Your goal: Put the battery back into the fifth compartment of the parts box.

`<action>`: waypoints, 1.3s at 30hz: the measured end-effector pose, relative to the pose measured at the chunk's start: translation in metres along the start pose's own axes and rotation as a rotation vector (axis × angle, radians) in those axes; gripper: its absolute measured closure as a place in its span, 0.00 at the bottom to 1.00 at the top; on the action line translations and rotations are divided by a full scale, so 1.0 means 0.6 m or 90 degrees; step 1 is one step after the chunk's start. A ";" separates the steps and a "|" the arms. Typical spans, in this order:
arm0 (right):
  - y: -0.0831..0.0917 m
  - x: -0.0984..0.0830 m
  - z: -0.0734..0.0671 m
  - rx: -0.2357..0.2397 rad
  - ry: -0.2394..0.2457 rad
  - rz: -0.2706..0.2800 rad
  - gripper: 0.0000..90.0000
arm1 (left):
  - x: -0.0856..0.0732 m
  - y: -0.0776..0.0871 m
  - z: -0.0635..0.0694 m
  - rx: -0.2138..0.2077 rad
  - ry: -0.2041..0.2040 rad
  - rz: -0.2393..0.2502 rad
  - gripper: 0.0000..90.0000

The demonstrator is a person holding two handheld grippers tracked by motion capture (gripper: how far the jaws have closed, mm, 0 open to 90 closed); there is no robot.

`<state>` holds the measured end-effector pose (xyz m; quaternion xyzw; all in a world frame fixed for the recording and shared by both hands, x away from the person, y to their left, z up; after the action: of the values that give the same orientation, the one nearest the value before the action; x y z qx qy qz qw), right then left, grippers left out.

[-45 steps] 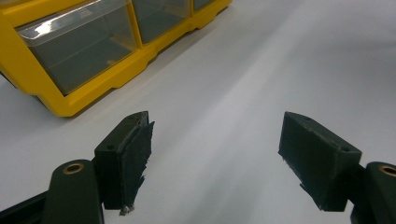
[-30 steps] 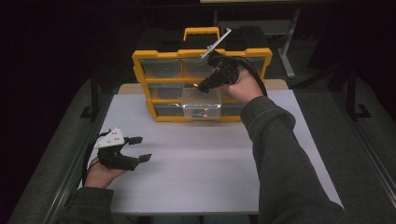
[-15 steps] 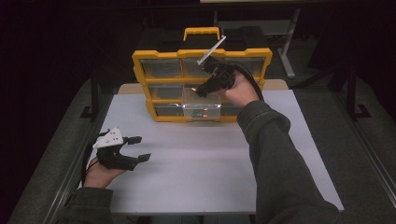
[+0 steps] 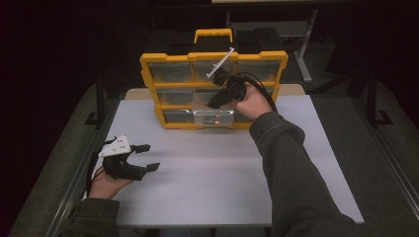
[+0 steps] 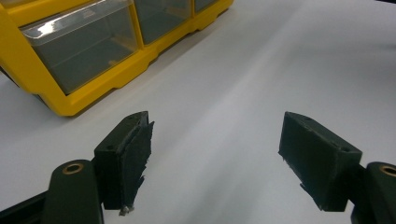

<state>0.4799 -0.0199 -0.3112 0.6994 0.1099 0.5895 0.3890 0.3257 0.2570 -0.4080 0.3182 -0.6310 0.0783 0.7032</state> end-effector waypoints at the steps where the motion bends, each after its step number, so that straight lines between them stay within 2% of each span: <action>1: 0.000 0.000 0.000 -0.001 -0.001 0.001 0.81 | 0.000 0.000 0.000 0.000 0.001 0.000 0.28; 5: 0.001 -0.001 -0.002 0.000 0.001 0.000 0.81 | 0.000 0.000 0.000 -0.001 -0.001 -0.002 0.28; 15: 0.019 -0.008 -0.006 0.029 -0.038 0.028 0.81 | -0.001 -0.001 -0.001 -0.001 0.001 -0.003 0.28; 18: 0.029 -0.009 -0.009 0.043 -0.054 0.037 0.86 | -0.001 -0.002 -0.001 -0.002 -0.002 -0.005 0.28; 20: 0.035 -0.008 -0.009 0.053 -0.051 0.049 0.89 | -0.001 -0.003 0.000 -0.004 -0.004 -0.005 0.28; 26: 0.051 -0.006 -0.014 0.074 -0.072 0.057 0.94 | -0.002 -0.005 0.000 -0.006 -0.001 -0.006 0.28; 32: 0.059 -0.004 -0.020 0.077 -0.068 0.063 0.99 | -0.002 -0.005 -0.001 -0.008 -0.002 -0.011 0.27; 39: 0.070 -0.001 -0.026 0.078 -0.070 0.073 0.99 | -0.003 -0.005 -0.003 -0.006 0.002 -0.011 0.26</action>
<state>0.4528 -0.0417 -0.2834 0.7584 0.0837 0.5635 0.3166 0.3283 0.2562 -0.4106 0.3204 -0.6275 0.0695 0.7062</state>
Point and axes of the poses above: each handheld gripper's, and its own axes: y roughly backward along the jaws, x roughly out of its top, z roughly to its right, the point moved 5 cm from there along -y, roughly forward along the jaws, and after that the axes turned 11 degrees about z, right-handed, at the moved point
